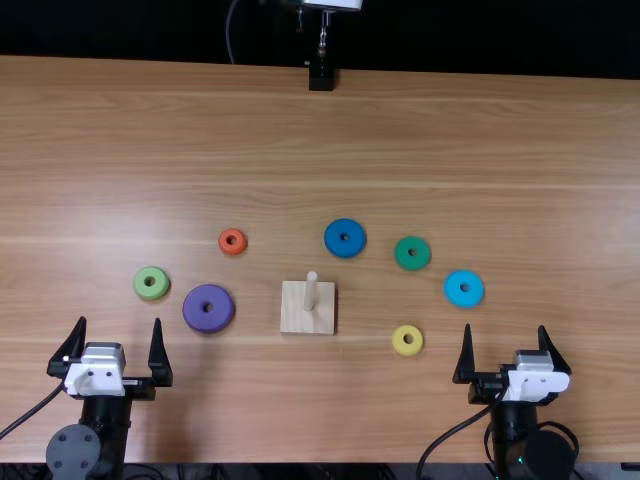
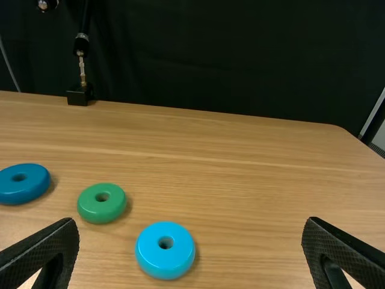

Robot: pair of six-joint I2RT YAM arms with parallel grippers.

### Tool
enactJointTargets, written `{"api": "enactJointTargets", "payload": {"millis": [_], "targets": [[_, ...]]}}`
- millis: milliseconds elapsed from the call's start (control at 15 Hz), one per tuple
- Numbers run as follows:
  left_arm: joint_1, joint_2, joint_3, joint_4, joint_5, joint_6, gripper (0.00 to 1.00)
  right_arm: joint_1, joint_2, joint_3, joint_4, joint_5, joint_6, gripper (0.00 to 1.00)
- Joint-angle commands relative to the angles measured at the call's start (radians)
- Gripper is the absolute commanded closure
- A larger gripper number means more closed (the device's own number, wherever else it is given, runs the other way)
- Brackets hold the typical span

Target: Build the Hanoi tower: stack the rings onto the peg from bottom to top in this color order: purple, dark blue, light blue, dark green, light green, yellow, orange.

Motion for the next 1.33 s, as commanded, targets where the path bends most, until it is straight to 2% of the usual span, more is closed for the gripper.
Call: {"api": "enactJointTargets", "payload": {"millis": [0,867,933,1067,1133,1267], "targets": [[0.008,-0.012,-0.018,-0.023,0.009,-0.003,0.00,-0.012,-0.012,-0.009,0.001,-0.002,0.004,0.00],[0.022,-0.012,-0.018,-0.018,0.015,-0.005,0.00,-0.012,-0.012,-0.009,0.001,-0.002,0.004,0.00],[0.024,-0.012,-0.018,-0.018,0.020,-0.003,0.00,-0.012,-0.012,-0.009,0.001,-0.002,0.004,0.00],[0.010,-0.012,-0.010,-0.038,0.085,0.002,0.00,-0.012,-0.012,-0.009,0.001,-0.002,0.004,0.00],[0.010,0.001,0.030,-0.047,0.099,0.004,0.00,-0.012,-0.012,-0.009,0.001,-0.002,0.004,0.00],[0.010,0.085,0.183,-0.038,0.101,0.004,0.00,-0.012,-0.012,-0.009,0.001,-0.002,0.004,0.00]]}}
